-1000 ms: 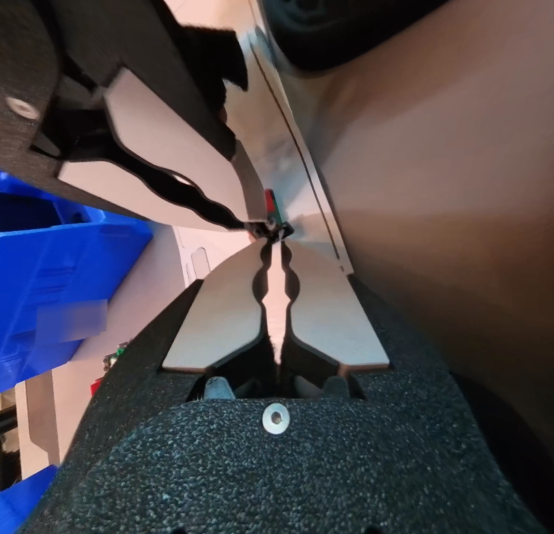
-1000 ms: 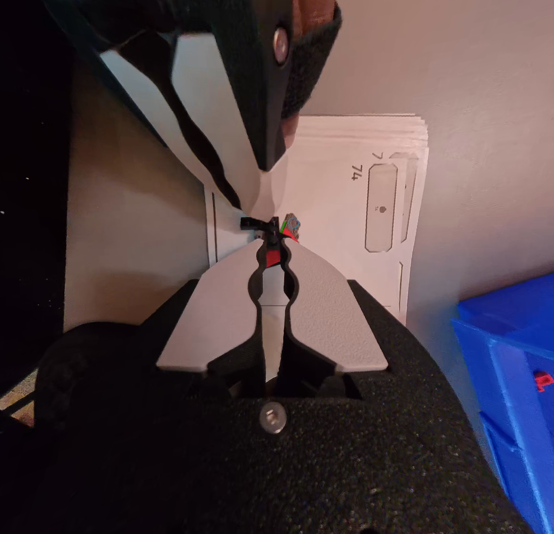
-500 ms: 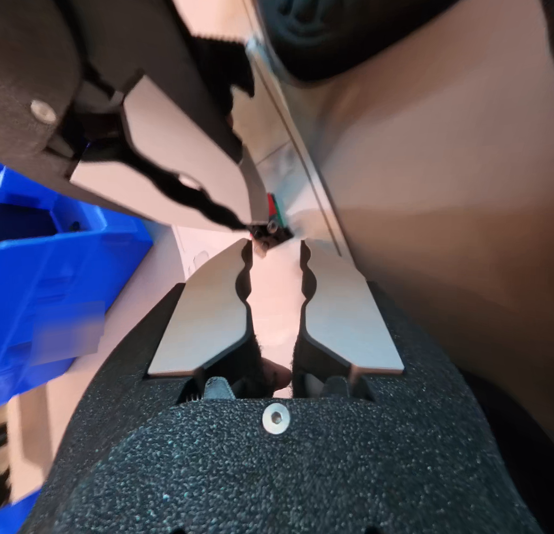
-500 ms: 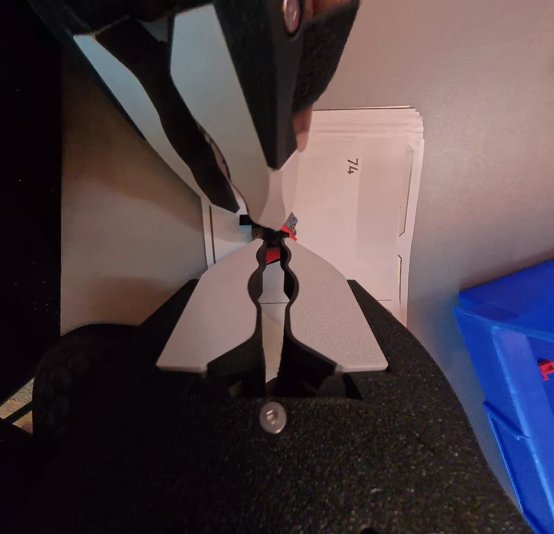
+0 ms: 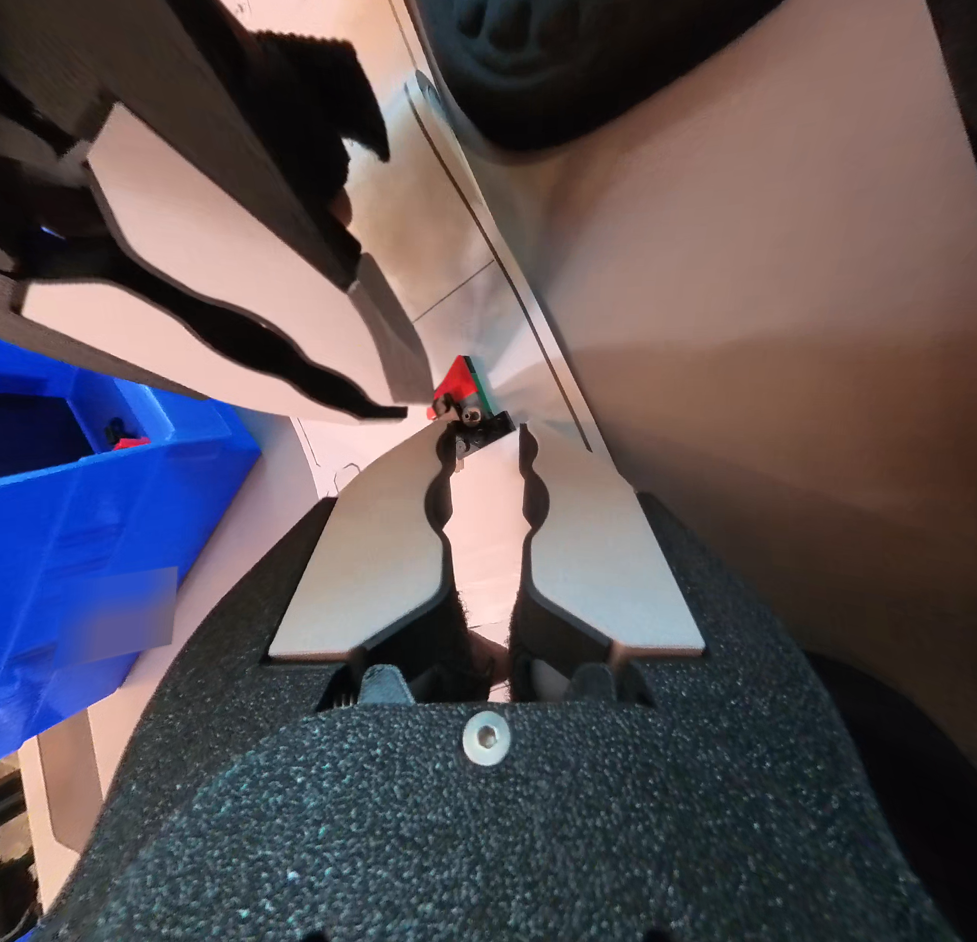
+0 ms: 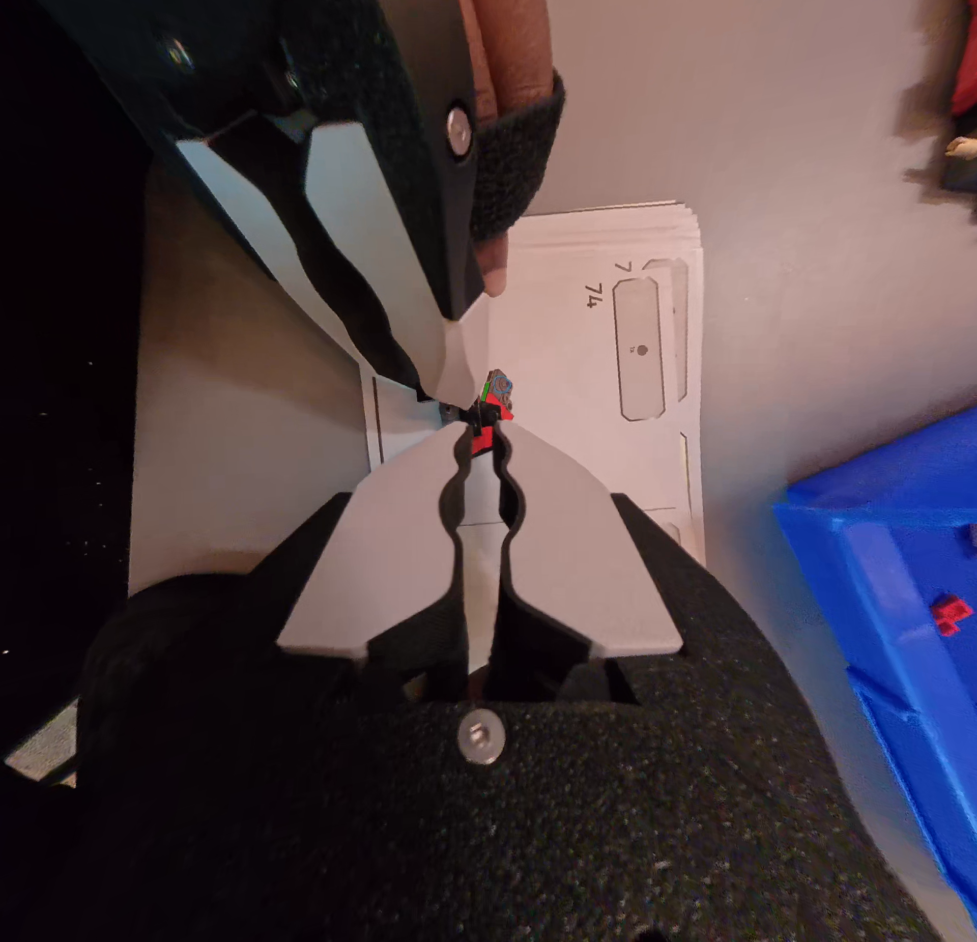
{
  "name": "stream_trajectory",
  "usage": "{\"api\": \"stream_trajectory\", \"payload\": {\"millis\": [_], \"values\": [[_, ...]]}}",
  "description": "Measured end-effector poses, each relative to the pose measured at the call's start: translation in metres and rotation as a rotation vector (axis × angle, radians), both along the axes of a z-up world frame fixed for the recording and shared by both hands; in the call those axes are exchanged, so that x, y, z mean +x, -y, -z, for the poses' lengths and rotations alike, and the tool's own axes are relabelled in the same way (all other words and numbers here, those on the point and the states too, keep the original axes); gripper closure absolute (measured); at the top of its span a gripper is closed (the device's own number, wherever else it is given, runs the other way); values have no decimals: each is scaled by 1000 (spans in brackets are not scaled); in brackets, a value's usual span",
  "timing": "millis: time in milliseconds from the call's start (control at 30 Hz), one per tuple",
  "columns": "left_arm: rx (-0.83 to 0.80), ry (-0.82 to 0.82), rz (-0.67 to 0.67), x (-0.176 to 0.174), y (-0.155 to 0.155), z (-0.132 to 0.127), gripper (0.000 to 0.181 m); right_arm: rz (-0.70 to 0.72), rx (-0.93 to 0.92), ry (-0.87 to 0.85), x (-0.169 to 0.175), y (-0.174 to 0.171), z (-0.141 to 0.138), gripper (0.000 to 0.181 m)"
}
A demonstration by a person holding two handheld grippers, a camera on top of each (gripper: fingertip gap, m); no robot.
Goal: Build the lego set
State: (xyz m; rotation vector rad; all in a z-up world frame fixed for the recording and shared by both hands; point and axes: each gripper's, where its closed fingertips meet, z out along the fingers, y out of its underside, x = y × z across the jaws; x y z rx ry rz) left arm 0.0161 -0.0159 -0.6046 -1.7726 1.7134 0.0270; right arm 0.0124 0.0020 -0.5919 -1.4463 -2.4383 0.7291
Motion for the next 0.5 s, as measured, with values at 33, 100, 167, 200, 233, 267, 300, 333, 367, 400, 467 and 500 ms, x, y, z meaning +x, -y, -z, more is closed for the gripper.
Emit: {"api": "stream_trajectory", "payload": {"millis": [33,100,167,200,233,267,300,333,367,400,467,500], "values": [[0,-1,1,0,0,0,159,-2,-8,-11,-1,2,0,178],[-2,-1,2,1,1,1,161,-5,-8,-12,-2,4,3,181],[-7,1,3,1,1,1,163,-13,-1,9,1,6,8,181],[-7,3,2,2,1,1,163,-10,-7,7,1,7,8,181],[-12,5,-1,2,1,1,163,-6,-10,10,1,7,8,181],[-16,7,-4,2,1,2,163,-5,-13,10,1,7,8,181],[-19,11,-5,2,1,2,163,-5,-16,12,1,7,9,181],[-23,17,-9,2,1,2,163,-2,-19,16,1,7,9,181],[-30,24,-15,2,1,2,163,0,-22,20,2,7,9,181],[-37,31,-19,2,1,2,163,4,-26,26,2,7,9,181],[-50,42,-21,3,2,1,161,20,-44,53,3,7,9,181],[-61,51,-23,2,2,1,160,33,-60,70,3,7,9,181]]}}
